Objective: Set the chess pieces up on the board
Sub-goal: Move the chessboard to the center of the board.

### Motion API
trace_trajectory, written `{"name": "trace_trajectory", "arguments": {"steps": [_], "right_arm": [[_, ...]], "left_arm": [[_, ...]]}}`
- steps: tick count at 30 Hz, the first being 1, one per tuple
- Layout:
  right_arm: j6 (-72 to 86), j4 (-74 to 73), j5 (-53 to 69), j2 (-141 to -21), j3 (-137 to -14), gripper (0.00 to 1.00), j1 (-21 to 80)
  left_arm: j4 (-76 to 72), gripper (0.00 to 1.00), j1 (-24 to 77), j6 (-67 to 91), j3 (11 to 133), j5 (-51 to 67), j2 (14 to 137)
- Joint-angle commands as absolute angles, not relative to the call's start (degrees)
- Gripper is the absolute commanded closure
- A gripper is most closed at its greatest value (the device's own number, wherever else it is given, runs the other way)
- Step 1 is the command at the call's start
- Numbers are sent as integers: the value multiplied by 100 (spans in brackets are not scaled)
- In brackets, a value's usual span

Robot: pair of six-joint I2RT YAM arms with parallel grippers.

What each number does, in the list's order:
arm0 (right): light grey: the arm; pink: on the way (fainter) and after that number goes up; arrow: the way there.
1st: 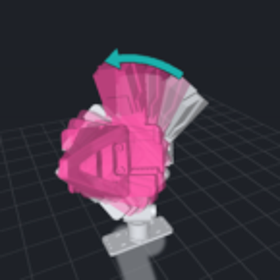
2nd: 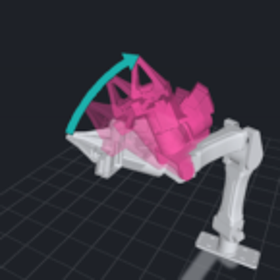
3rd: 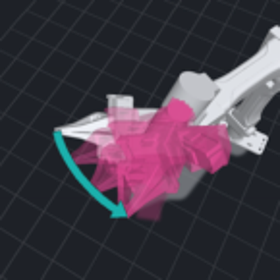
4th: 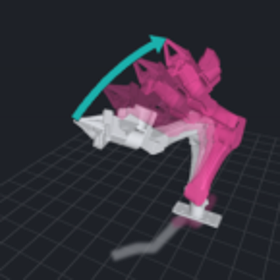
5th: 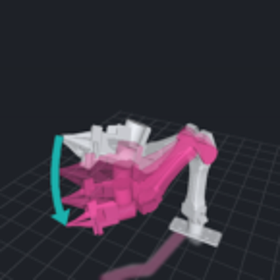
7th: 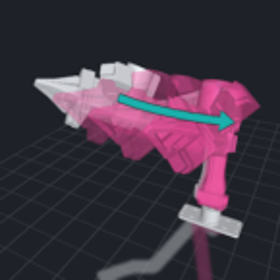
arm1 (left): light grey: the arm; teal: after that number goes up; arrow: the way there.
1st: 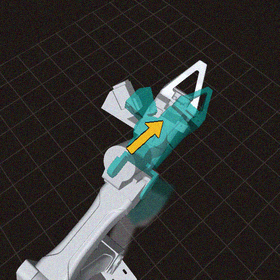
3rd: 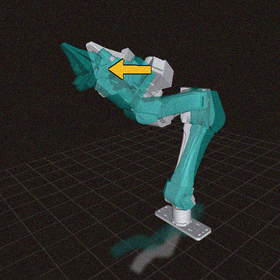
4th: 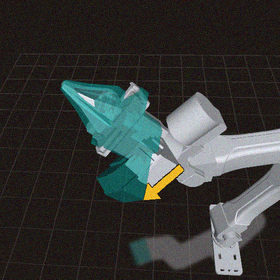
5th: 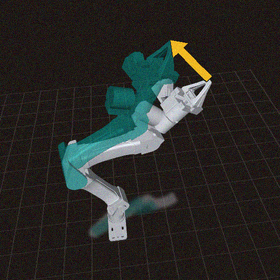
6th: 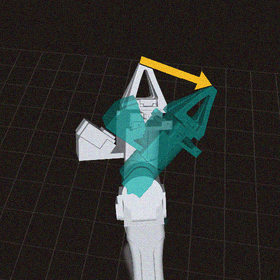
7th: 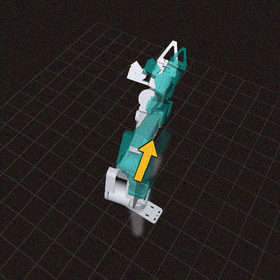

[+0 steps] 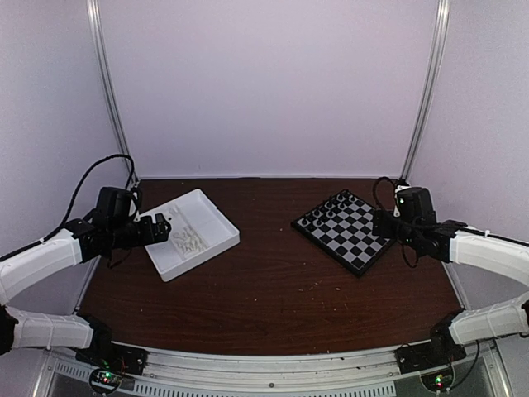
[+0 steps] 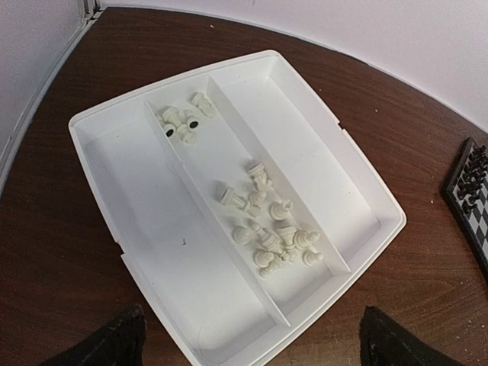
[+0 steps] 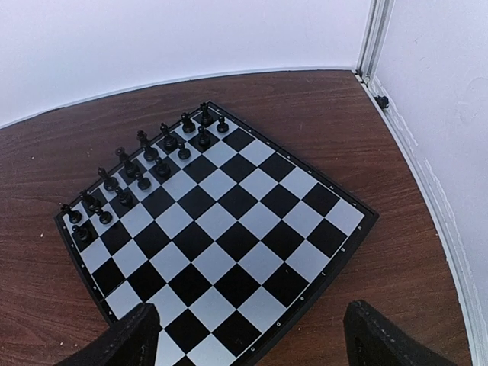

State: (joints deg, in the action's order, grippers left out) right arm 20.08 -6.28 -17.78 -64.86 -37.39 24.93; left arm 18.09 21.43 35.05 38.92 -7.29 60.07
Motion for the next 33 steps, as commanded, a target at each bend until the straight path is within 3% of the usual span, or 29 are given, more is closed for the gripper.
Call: {"name": "trace_trajectory", "arguments": {"steps": [1, 15, 18, 33], "right_arm": [[2005, -570, -1782, -6537, -3865, 13, 2469], [1828, -576, -1318, -6561, -4038, 13, 1980], [2006, -529, -668, -6727, -4130, 13, 1555], [2803, -900, 1888, -10039, -6372, 15, -477]], "left_arm": [[1823, 2, 2136, 3437, 4098, -714, 6123], [2206, 2, 2128, 3451, 4360, -947, 6451], [2239, 2, 2113, 3533, 4350, -1018, 6491], [2722, 2, 752, 3909, 4422, -150, 7125]]}}
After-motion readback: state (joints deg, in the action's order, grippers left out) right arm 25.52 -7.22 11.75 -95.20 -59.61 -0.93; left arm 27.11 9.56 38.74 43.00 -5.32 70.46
